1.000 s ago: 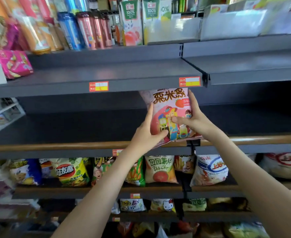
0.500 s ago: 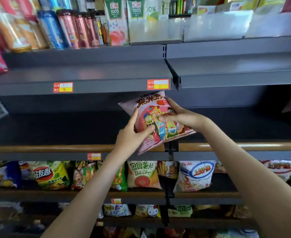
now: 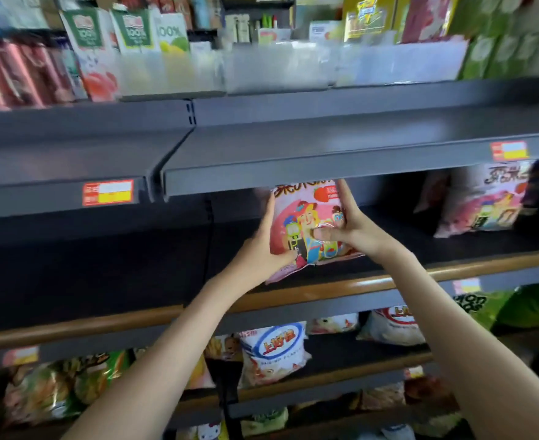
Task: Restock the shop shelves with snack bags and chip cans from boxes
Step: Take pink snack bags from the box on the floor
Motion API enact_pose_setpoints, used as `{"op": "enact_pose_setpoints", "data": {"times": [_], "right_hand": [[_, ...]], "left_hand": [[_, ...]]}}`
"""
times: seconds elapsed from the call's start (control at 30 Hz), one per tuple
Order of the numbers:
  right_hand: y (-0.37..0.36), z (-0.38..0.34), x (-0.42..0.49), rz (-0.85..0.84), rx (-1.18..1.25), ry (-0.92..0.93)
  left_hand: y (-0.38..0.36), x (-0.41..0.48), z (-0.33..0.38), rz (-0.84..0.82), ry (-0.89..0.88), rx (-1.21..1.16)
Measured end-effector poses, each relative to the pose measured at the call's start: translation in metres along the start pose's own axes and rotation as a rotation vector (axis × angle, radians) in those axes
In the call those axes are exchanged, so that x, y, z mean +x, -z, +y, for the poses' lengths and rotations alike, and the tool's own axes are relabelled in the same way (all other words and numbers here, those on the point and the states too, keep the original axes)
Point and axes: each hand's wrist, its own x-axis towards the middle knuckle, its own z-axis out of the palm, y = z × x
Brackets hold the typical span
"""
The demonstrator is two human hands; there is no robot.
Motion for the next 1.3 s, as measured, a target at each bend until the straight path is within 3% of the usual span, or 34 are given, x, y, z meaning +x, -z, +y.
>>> {"op": "enact_pose_setpoints", "data": {"times": [0.2,0.5,0.83,1.17,1.3], "right_hand": [[0.074,0.039,-0.031,0.079,-0.094,0.008],[0.154,0.065,-0.084,0.326,-0.219,-0.010],[0.192,0.067,-0.122,0.817,-0.470,0.047],[0.261,0.082,-0.136,0.781,-0.533,-0.058],[0.275,0.089,-0.144,0.856,-0.487,-0.091]], "left_hand": [[-0.071,0.037,0.013,-0.125,-0.152,0.137],[-0.142,0.071,0.055,-0.157,-0.384,0.288],[-0.217,0.123,0.096,-0.240,-0.563,0.407],[-0.273,0.149,0.129,-0.251,-0.591,0.494],[-0.289,0.149,0.141,-0.330,-0.570,0.459]]}}
